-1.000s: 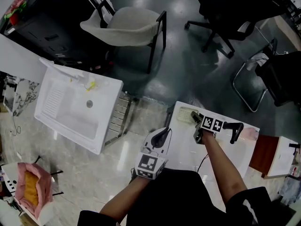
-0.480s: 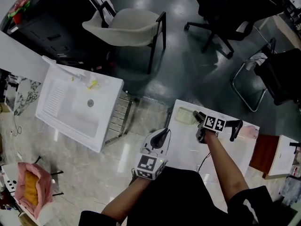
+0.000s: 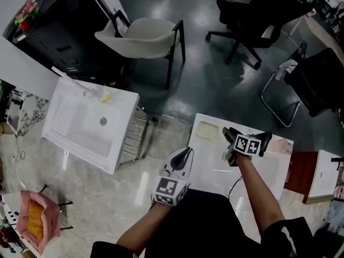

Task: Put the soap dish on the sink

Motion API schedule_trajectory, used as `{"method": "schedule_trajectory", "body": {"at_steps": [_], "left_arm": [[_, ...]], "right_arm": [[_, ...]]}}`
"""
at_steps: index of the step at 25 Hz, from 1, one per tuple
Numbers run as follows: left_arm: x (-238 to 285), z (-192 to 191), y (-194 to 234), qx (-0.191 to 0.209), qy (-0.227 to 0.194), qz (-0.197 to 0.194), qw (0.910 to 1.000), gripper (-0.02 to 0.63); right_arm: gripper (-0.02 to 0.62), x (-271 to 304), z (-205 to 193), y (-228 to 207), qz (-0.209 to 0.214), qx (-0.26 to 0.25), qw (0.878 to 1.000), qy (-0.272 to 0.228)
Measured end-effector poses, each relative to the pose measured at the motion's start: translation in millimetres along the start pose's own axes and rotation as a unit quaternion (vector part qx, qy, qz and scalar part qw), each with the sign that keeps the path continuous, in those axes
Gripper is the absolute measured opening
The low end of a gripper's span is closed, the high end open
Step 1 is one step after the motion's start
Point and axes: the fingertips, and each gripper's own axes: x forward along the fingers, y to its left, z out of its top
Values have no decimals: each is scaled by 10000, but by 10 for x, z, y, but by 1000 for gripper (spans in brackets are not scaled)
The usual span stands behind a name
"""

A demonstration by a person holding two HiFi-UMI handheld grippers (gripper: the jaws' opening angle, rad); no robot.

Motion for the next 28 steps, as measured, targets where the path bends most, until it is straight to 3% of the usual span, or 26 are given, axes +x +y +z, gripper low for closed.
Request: {"method": "schedule_trajectory", "body": {"at_steps": [12,20,28], "left_arm": [[-170,-35,-485,155,-90,-46,9998,26],[-131,-65,-563,201,-276,171,9993,26],[-22,-13,-787,424,-523,54,9977,28]], "right_arm": [[160,-1000,190,376,406,-215,9960,-767],[107,-1701,273,494,338,-720,9887,-1267],[30,-2345,302,617,224,-1662,9714,-1684]]}}
